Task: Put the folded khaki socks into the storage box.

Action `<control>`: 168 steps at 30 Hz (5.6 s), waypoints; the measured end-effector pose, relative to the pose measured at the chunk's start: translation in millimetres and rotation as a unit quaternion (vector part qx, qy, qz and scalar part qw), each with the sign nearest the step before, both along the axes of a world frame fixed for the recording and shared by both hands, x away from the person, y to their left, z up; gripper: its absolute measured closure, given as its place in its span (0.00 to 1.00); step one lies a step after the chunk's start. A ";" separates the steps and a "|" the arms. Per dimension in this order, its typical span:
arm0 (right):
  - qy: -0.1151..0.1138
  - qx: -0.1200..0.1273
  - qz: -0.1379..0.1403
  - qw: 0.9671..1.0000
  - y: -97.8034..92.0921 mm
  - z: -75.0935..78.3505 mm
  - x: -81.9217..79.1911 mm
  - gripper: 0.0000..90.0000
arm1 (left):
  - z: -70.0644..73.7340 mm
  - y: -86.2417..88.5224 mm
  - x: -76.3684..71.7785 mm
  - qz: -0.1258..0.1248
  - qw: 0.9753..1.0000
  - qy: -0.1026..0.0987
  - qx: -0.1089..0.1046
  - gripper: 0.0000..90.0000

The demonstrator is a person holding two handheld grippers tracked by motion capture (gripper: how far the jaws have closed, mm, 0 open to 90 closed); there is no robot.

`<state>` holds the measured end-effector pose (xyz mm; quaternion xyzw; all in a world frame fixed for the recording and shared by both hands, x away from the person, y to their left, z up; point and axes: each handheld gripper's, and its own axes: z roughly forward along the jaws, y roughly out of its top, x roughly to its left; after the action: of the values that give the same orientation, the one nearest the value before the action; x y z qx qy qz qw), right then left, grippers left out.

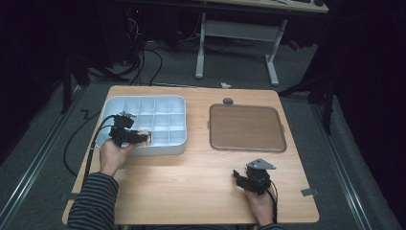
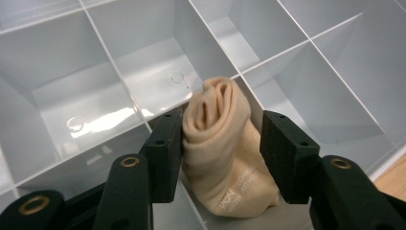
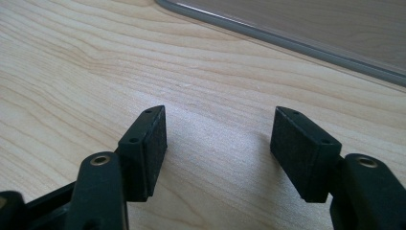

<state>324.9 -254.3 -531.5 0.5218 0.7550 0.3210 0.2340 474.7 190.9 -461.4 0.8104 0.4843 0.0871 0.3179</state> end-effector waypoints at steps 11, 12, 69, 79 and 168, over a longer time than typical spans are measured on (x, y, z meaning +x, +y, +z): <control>0.000 0.000 0.000 1.000 0.0 -0.1 0.0 0.41 | 7.1 3.0 -2.2 0.022 0.999 -0.033 -0.006 0.71; 0.000 0.000 0.000 1.000 0.0 0.0 0.0 0.41 | 6.5 2.6 -1.7 0.021 0.999 -0.030 -0.006 0.74; 0.000 -0.001 0.002 1.000 0.2 -0.1 -0.1 0.41 | 21.0 21.4 -36.6 0.020 0.998 -0.059 -0.023 0.56; 0.000 0.000 0.001 1.000 0.2 0.0 -0.1 0.41 | 27.5 30.7 -53.1 0.026 0.996 -0.073 -0.032 0.55; 0.000 -0.001 0.003 1.000 0.3 0.0 -0.1 0.41 | -15.1 8.0 -115.6 -0.009 0.992 -0.080 -0.099 0.52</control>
<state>324.8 -254.0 -531.5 0.5191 0.7568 0.3212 0.2335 359.1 198.9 -476.5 0.7696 0.4561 0.1004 0.4355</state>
